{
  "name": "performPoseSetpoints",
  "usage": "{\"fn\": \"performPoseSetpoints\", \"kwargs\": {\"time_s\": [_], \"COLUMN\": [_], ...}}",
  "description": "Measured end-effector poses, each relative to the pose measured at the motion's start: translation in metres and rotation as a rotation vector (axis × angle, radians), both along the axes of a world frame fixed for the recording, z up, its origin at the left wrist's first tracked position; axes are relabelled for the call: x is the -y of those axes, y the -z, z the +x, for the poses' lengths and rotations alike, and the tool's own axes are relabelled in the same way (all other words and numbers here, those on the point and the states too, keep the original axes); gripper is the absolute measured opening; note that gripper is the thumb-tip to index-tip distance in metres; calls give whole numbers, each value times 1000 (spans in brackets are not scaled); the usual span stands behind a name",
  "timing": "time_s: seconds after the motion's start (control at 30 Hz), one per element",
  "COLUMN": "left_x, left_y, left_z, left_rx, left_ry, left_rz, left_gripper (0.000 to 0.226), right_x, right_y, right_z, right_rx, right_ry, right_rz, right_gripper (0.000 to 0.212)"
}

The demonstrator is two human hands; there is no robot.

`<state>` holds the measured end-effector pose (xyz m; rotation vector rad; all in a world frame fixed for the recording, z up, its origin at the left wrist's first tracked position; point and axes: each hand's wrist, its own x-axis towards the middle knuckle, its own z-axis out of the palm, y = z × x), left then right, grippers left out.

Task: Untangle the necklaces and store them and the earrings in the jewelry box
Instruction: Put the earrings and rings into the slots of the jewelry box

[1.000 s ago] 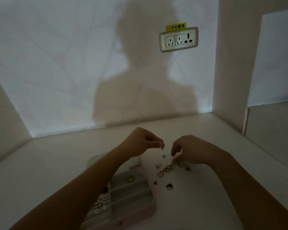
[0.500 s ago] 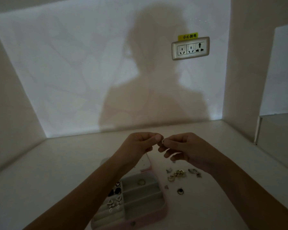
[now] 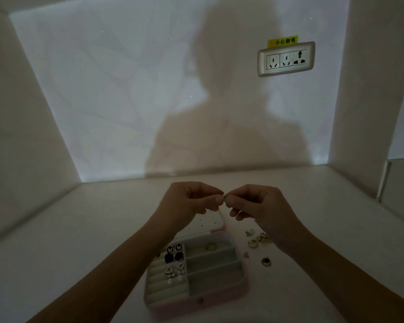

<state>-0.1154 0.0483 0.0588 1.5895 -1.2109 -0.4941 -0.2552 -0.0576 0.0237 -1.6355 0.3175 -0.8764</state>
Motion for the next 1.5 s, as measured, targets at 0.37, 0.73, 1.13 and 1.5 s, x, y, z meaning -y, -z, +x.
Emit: {"fn": "performPoseSetpoints", "kwargs": {"time_s": [0.37, 0.73, 1.13, 1.5], "left_x": [-47, -91, -81, -70], "left_y": [-6, -2, 11, 15], "left_z": [27, 68, 78, 80], "left_rx": [144, 201, 225, 379], "left_ry": [-28, -109, -19, -25], "left_rz": [259, 660, 710, 766], "left_gripper": [9, 11, 11, 16], "right_x": [-15, -10, -8, -3], "right_y": [23, 37, 37, 43], "right_z": [16, 21, 22, 25], "right_rx": [-266, -539, -539, -511], "right_ry": [47, 35, 27, 36], "right_rz": [-569, -905, -926, -935], "right_gripper": [16, 31, 27, 22]}}
